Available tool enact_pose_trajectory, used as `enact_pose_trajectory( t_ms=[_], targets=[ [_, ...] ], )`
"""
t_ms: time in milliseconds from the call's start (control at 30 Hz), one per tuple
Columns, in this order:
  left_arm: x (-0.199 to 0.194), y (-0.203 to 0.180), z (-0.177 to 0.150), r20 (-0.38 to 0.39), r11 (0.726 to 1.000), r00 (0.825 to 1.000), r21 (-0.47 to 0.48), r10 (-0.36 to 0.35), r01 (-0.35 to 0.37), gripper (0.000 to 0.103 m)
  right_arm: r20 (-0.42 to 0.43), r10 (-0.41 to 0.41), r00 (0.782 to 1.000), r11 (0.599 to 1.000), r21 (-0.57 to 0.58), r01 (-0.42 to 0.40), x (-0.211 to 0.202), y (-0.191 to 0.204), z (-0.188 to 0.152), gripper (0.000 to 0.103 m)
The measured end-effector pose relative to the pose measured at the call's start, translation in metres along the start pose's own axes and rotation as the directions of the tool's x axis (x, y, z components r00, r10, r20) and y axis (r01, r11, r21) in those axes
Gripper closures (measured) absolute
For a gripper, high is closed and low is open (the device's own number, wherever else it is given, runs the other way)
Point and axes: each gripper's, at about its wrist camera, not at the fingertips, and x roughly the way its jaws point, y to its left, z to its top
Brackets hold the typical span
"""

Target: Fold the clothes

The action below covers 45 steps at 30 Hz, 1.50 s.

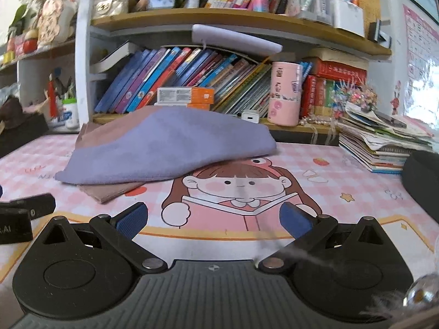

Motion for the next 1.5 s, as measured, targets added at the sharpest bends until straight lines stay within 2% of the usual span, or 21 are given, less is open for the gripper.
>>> enact_pose_trajectory(
  t_ms=[100,300,367,433,467,533,600,667,800,967,1033,1067,1167,1200,1267,1300,1333,1400,1433,1467,1500],
  targets=[
    [0.006,-0.004,0.01,0.007,0.998,1.0,0.056,-0.019,0.018,0.0,0.004,0.041,0.999,0.999,0.023,-0.041,0.004,-0.012,0.009,0.0],
    [0.043,-0.014,0.042,-0.04,0.985,0.993,0.134,-0.108,0.112,0.0,-0.147,0.129,0.981,0.988,0.099,-0.115,0.055,-0.042,0.042,0.0],
    [0.056,-0.019,0.047,-0.054,0.977,0.991,0.167,-0.125,0.132,0.0,-0.181,0.169,0.969,0.977,0.164,-0.14,0.076,-0.055,0.049,0.0],
    [0.065,-0.024,0.051,-0.055,0.965,0.987,0.206,-0.151,0.159,0.0,-0.19,0.244,0.951,0.943,0.276,-0.187,0.094,-0.071,0.055,0.001],
    [0.069,-0.027,0.053,-0.05,0.957,0.984,0.227,-0.173,0.18,0.0,-0.19,0.284,0.94,0.918,0.335,-0.21,0.103,-0.079,0.058,0.004],
    [0.075,-0.034,0.053,-0.046,0.945,0.979,0.259,-0.197,0.202,0.0,-0.199,0.338,0.92,0.87,0.438,-0.225,0.123,-0.092,0.063,0.02],
    [0.081,-0.04,0.053,-0.052,0.931,0.974,0.288,-0.22,0.226,0.002,-0.216,0.359,0.908,0.835,0.509,-0.209,0.143,-0.101,0.067,0.046],
    [0.089,-0.044,0.052,-0.063,0.922,0.971,0.304,-0.23,0.238,0.004,-0.233,0.37,0.899,0.811,0.554,-0.19,0.164,-0.106,0.068,0.05],
    [0.103,-0.051,0.048,-0.095,0.904,0.963,0.333,-0.251,0.268,0.004,-0.247,0.4,0.882,0.748,0.644,-0.159,0.201,-0.108,0.067,0.05],
    [0.116,-0.056,0.042,-0.117,0.88,0.959,0.383,-0.256,0.282,0.004,-0.237,0.444,0.864,0.681,0.716,-0.153,0.239,-0.095,0.067,0.053],
    [0.121,-0.058,0.041,-0.12,0.871,0.961,0.405,-0.251,0.278,0.004,-0.239,0.44,0.866,0.673,0.725,-0.142,0.25,-0.086,0.07,0.064],
    [0.123,-0.06,0.042,-0.115,0.868,0.963,0.416,-0.245,0.271,0.004,-0.219,0.444,0.869,0.672,0.723,-0.162,0.251,-0.083,0.075,0.081],
    [0.128,-0.063,0.045,-0.087,0.861,0.969,0.446,-0.232,0.247,0.004,-0.099,0.48,0.871,0.665,0.689,-0.288,0.24,-0.078,0.092,0.085],
    [0.129,-0.065,0.047,-0.075,0.859,0.97,0.454,-0.23,0.238,0.004,-0.045,0.505,0.862,0.645,0.683,-0.342,0.233,-0.078,0.099,0.085],
    [0.137,-0.068,0.049,-0.067,0.855,0.975,0.47,-0.214,0.22,0.004,0.058,0.548,0.834,0.579,0.694,-0.429,0.219,-0.083,0.109,0.085],
    [0.141,-0.069,0.05,-0.07,0.852,0.977,0.479,-0.203,0.211,0.004,0.09,0.555,0.827,0.56,0.695,-0.451,0.214,-0.085,0.113,0.085],
    [0.145,-0.07,0.051,-0.073,0.849,0.979,0.487,-0.192,0.203,0.005,0.099,0.552,0.828,0.559,0.693,-0.455,0.211,-0.087,0.115,0.085],
    [0.152,-0.065,0.057,-0.064,0.86,0.984,0.478,-0.168,0.178,0.035,0.099,0.543,0.834,0.565,0.692,-0.45,0.208,-0.092,0.117,0.085],
    [0.155,-0.061,0.06,-0.064,0.867,0.985,0.468,-0.158,0.169,0.073,0.099,0.538,0.837,0.568,0.691,-0.447,0.206,-0.095,0.118,0.085],
    [0.155,-0.053,0.066,-0.067,0.884,0.982,0.428,-0.177,0.189,0.097,0.093,0.535,0.84,0.562,0.703,-0.436,0.207,-0.097,0.116,0.085],
    [0.154,-0.044,0.071,-0.07,0.899,0.978,0.386,-0.197,0.208,0.099,0.083,0.533,0.842,0.548,0.724,-0.418,0.209,-0.1,0.112,0.084]
  ],
)
